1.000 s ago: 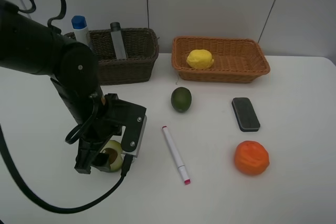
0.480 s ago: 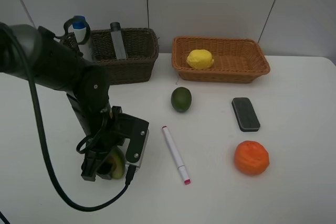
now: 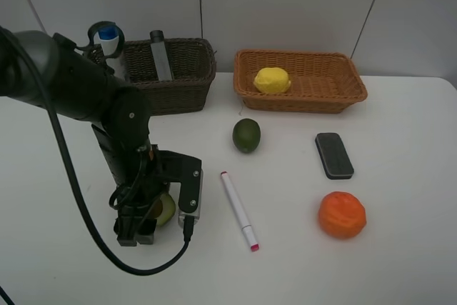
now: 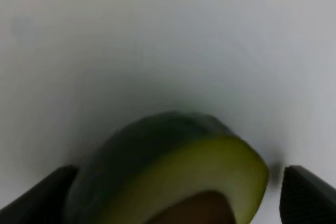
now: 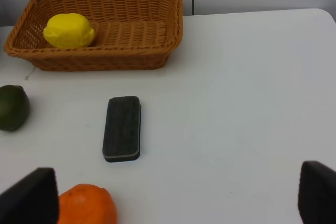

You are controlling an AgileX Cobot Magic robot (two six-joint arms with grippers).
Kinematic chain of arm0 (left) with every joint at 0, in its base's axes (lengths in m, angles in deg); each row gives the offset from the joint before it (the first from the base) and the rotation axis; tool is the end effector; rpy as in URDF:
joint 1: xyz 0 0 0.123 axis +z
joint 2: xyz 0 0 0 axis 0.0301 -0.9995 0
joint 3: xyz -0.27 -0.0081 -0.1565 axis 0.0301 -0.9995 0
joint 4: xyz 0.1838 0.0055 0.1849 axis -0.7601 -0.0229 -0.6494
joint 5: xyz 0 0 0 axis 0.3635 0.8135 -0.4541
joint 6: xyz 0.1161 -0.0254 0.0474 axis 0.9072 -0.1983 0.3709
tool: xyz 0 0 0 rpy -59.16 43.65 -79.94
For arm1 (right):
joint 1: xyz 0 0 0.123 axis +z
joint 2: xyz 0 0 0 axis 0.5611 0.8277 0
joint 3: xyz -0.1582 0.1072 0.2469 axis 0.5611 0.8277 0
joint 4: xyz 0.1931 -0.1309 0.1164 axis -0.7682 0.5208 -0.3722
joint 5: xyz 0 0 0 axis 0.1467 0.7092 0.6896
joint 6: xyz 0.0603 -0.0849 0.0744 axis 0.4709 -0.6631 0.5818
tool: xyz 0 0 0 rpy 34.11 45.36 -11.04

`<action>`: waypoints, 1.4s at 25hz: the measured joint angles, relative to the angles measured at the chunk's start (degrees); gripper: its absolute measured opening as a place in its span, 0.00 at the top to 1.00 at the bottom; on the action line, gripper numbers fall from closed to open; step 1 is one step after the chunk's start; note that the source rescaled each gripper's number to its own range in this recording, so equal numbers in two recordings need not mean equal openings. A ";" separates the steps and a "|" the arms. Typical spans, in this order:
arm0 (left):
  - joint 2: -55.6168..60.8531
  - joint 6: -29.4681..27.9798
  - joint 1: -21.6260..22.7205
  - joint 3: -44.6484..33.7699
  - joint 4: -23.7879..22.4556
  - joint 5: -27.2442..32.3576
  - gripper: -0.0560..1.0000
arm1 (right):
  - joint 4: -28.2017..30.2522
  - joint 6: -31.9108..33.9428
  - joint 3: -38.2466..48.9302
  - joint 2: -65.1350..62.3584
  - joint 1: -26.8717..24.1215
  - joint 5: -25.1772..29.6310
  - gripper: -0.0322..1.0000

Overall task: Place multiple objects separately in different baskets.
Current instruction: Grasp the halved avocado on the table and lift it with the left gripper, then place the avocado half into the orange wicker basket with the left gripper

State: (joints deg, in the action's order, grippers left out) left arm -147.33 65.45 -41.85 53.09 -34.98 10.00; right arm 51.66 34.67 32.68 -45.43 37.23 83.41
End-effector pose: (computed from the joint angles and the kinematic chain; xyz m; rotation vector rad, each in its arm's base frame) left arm 0.2455 -0.2095 0.0759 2.1979 2.1425 -0.0133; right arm 0.0068 -0.0069 0.2686 0.0492 2.0273 0.0198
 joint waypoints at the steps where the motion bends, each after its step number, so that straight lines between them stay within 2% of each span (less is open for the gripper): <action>1: 0.00 -0.06 0.00 0.06 -0.33 0.00 0.05 | 0.00 0.00 0.00 0.00 0.00 0.00 0.00; 8: 0.00 -0.12 0.00 0.17 -0.66 -1.48 0.06 | -0.05 0.00 0.00 0.00 0.00 0.00 0.00; 9: 0.00 -0.17 0.00 0.17 -0.66 -1.91 0.09 | -0.02 0.00 0.00 0.00 0.00 0.00 0.00; 10: 0.00 -0.23 0.00 0.17 -0.66 -2.22 0.16 | -0.02 0.00 0.00 0.00 0.00 0.00 0.00; 12: 0.00 -0.49 0.00 0.17 -0.66 -3.04 0.42 | -0.02 0.00 0.00 0.00 0.00 0.00 0.00; 15: 0.00 -2.05 0.00 0.27 -0.70 -2.99 0.42 | -0.02 0.00 0.00 0.00 0.00 0.00 0.00; 17: 0.00 -4.86 0.00 0.34 -0.70 -2.93 0.42 | -0.02 0.00 0.00 0.00 0.00 0.00 0.00; 21: 1.22 -16.45 0.00 3.42 -0.98 -1.75 0.42 | -0.02 0.00 0.00 0.00 0.00 0.00 0.00; 25: 5.17 -27.22 0.00 12.22 -1.12 -0.07 0.42 | -0.02 0.00 0.00 0.00 0.00 0.00 0.00; 28: 5.68 -31.72 0.00 22.21 -1.12 -0.66 0.42 | -0.02 0.00 0.00 0.00 0.00 0.00 0.00; 31: 2.59 -35.56 0.00 33.23 -0.35 -4.25 0.42 | -0.02 0.00 0.00 0.00 0.00 0.00 0.00; 35: -7.04 -41.86 0.00 46.81 0.33 -10.81 0.42 | -0.02 0.00 0.00 0.00 0.00 0.00 0.00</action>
State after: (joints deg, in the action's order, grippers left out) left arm -154.37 23.58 -41.85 99.90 -34.66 -0.81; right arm 51.63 34.67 32.68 -45.43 37.23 83.41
